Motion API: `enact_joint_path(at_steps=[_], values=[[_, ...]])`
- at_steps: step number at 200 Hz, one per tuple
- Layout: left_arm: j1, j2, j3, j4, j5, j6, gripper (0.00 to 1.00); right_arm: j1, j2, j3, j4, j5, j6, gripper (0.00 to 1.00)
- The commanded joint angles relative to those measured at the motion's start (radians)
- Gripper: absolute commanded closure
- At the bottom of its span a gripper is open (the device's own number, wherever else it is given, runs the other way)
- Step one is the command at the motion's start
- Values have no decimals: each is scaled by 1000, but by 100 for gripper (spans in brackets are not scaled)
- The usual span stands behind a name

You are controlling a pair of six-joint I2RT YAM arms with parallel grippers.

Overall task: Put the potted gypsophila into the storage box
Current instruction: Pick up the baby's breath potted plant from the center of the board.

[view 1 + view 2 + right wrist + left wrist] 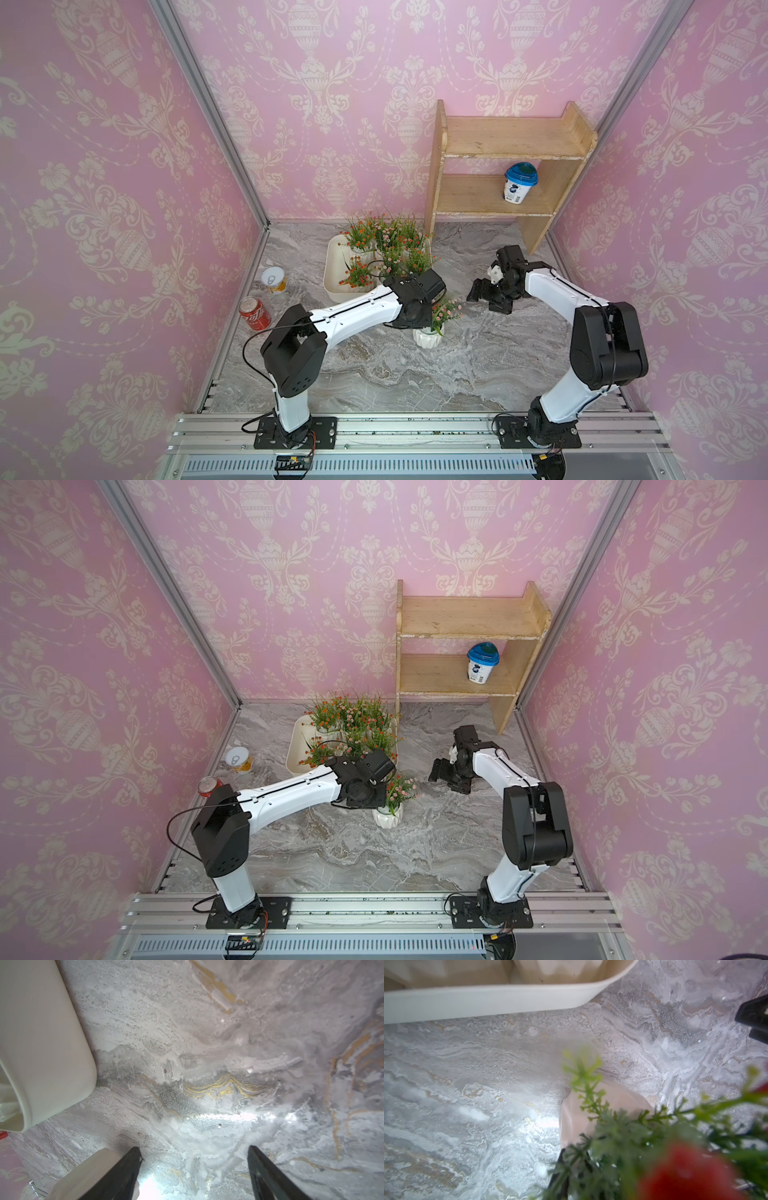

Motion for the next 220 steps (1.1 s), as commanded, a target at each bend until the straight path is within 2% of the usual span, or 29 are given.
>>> enact_joint_path(at_steps=[1, 51, 87, 115, 161, 220], values=[[4, -106, -54, -35, -23, 20, 100, 4, -37, -25, -36, 21, -3, 17], [90, -344, -234, -84, -38, -18, 100, 5, -74, -42, -58, 29, -15, 17], [256, -570, -353, -161, -37, 2, 100, 6, -84, -36, -62, 24, -8, 17], [395, -685, -365, -249, -33, 60, 100, 8, -85, -36, -59, 23, 2, 17], [577, -749, -352, -335, -16, 143, 100, 17, -93, -35, -63, 28, 7, 17], [815, -704, -295, -313, 49, 248, 100, 31, -95, -4, -69, 25, 15, 17]])
